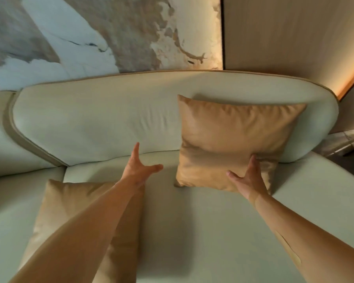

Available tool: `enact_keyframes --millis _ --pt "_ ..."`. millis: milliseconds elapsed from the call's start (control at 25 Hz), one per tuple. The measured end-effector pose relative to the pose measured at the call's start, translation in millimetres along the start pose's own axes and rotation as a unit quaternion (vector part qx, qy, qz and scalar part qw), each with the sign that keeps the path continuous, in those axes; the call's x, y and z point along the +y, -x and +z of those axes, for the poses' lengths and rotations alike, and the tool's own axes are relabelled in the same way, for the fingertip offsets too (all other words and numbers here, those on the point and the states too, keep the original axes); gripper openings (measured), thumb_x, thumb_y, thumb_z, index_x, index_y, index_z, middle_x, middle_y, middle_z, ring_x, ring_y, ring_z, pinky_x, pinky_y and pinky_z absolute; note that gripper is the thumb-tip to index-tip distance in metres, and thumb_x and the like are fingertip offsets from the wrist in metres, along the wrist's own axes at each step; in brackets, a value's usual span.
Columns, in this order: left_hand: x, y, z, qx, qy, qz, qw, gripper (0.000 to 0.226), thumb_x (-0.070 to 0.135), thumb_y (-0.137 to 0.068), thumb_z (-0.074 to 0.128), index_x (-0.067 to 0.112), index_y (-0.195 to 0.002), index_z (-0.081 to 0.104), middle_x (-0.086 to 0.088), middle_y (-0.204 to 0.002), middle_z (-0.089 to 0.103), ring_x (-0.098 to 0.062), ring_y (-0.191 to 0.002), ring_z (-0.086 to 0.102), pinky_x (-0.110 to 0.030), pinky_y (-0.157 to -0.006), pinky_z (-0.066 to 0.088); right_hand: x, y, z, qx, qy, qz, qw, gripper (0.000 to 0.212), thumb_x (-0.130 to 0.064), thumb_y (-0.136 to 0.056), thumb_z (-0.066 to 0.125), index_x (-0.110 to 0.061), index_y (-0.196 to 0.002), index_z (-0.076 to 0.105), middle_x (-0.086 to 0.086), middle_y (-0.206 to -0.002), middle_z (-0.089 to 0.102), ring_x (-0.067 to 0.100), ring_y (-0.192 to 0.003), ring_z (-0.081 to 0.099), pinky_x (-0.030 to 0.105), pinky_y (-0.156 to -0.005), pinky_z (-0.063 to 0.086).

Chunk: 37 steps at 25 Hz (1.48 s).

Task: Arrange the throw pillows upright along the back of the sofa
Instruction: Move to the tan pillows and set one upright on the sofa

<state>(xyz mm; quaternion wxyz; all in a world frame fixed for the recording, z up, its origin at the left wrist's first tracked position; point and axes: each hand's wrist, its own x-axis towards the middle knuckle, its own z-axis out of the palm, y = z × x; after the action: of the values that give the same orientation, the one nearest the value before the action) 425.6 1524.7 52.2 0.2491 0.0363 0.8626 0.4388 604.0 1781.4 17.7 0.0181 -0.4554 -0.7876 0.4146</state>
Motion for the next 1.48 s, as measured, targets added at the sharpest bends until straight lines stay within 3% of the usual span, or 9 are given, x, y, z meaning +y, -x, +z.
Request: enact_keyframes --millis 120,360,600,760,880,1040,1240,1480 --pt "-43 13 -61 0.027 0.014 -0.041 0.999 0.111 0.033 -0.07 0.084 0.039 -0.153 0.01 0.002 -0.158 0.029 -0.024 -0.139 0.037 -0.029 -0.098 0.036 -27 27 41 -0.046 -0.002 -0.042 0.998 0.102 -0.038 -0.084 0.07 -0.016 -0.155 0.0 0.005 -0.164 0.001 0.016 -0.15 0.005 0.026 -0.115 0.012" --pt "-154 40 -183 0.056 -0.019 -0.099 0.993 0.107 0.037 -0.07 0.084 0.038 -0.152 0.015 0.0 -0.159 0.026 -0.027 -0.141 0.032 -0.041 -0.106 0.035 -98 106 156 -0.179 -0.005 -0.077 0.981 0.091 -0.039 -0.086 0.068 -0.026 -0.155 0.011 0.001 -0.161 0.018 0.017 -0.147 0.02 0.03 -0.115 0.018" --pt "-256 48 -264 0.031 -0.032 -0.169 0.985 0.117 0.049 -0.064 0.085 0.036 -0.153 0.01 -0.001 -0.161 0.02 -0.03 -0.144 0.027 -0.049 -0.112 0.033 -126 153 259 -0.256 0.025 -0.034 0.966 0.089 -0.046 -0.082 0.069 -0.036 -0.152 0.015 -0.001 -0.16 0.022 0.02 -0.147 0.023 0.037 -0.116 0.021" --pt "-303 35 -278 -0.001 -0.022 -0.214 0.977 0.119 0.05 -0.063 0.085 0.033 -0.154 0.011 -0.005 -0.161 0.013 -0.034 -0.143 0.026 -0.053 -0.111 0.031 -128 156 303 -0.28 0.02 0.061 0.958 0.111 -0.053 -0.067 0.08 -0.045 -0.15 0.007 -0.002 -0.161 0.017 0.023 -0.146 0.024 0.048 -0.114 0.025" --pt "-329 23 -276 -0.053 0.011 -0.237 0.97 0.133 0.063 -0.048 0.086 0.039 -0.153 0.009 -0.006 -0.159 0.018 -0.034 -0.141 0.03 -0.052 -0.109 0.036 -123 148 322 -0.261 0.033 0.08 0.962 0.125 -0.051 -0.058 0.086 -0.044 -0.151 0.002 0.002 -0.16 0.02 0.024 -0.146 0.025 0.041 -0.117 0.024" --pt "-343 6 -270 -0.105 0.053 -0.241 0.963 0.141 0.061 -0.041 0.087 0.04 -0.153 0.005 -0.008 -0.152 0.034 -0.03 -0.133 0.042 -0.041 -0.106 0.039 -123 137 329 -0.262 0.017 0.113 0.958 0.136 -0.051 -0.05 0.088 -0.045 -0.15 -0.004 -0.004 -0.157 0.029 0.023 -0.142 0.033 0.039 -0.114 0.028" --pt "-347 -7 -272 -0.136 0.079 -0.244 0.957 0.146 0.06 -0.034 0.089 0.039 -0.153 0.006 -0.002 -0.145 0.041 -0.024 -0.122 0.051 -0.044 -0.106 0.044 -130 134 332 -0.266 -0.033 0.161 0.95 0.129 -0.035 -0.058 0.089 -0.049 -0.148 -0.001 -0.007 -0.154 0.033 0.025 -0.138 0.037 0.048 -0.106 0.03" --pt "-334 -4 -277 -0.143 0.033 -0.227 0.963 0.124 0.043 -0.06 0.089 0.021 -0.152 0.009 -0.005 -0.146 0.035 -0.025 -0.128 0.042 -0.032 -0.102 0.04 -146 143 325 -0.247 -0.051 0.13 0.959 0.126 -0.021 -0.061 0.09 -0.043 -0.152 0.005 -0.006 -0.156 0.029 0.021 -0.142 0.031 0.044 -0.112 0.024"
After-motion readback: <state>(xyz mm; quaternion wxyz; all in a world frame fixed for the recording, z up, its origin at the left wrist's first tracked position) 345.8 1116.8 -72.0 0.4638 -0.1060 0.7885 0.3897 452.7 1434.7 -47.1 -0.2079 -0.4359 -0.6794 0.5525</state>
